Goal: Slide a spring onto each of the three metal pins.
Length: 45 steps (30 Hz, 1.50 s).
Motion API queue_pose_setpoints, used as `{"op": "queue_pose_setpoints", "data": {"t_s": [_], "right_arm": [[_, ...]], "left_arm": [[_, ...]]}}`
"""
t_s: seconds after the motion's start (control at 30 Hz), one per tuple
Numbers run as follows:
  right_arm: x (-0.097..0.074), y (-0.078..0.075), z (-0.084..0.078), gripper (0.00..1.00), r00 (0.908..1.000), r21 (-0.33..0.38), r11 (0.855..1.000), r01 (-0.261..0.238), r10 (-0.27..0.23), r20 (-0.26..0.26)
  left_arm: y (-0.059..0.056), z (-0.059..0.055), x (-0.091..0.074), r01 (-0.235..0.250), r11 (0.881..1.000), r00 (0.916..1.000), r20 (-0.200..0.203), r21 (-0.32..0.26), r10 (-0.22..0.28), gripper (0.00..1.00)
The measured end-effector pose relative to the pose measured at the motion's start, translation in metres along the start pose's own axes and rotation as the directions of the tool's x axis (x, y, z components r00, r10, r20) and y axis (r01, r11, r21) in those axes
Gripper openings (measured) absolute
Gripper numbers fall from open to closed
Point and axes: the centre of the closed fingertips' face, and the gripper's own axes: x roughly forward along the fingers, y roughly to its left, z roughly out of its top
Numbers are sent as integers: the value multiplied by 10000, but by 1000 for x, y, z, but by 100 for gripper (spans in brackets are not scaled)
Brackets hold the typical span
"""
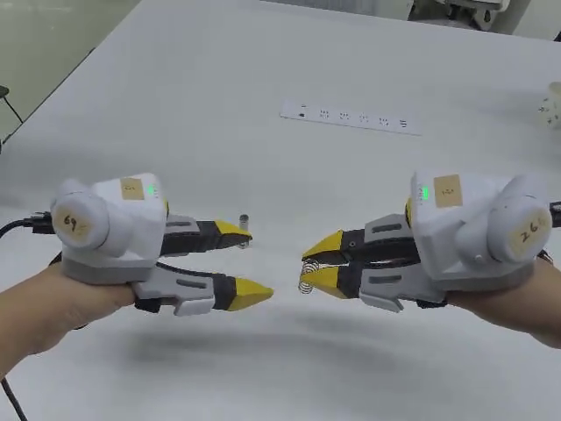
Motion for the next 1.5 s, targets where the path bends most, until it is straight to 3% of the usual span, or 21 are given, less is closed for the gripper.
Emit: {"op": "queue_pose_setpoints", "data": {"t_s": [0.37, 0.8, 1.5], "right_arm": [[-2, -5, -7, 7, 9995, 300, 9991, 303, -303, 5], [-2, -6, -15, 7, 9989, 363, 9982, 468, -464, -114], [5, -4, -23, 7, 9988, 372, 9986, 381, -369, -318]], "left_arm": [[22, -3, -23, -1112, 9927, 9929, 373, -468, 1130, 68], [31, -9, -34, -1658, 9815, 9830, 631, -961, 1722, 97], [35, -20, -53, -2105, 9670, 9728, 673, -1432, 2218, 98]]}}
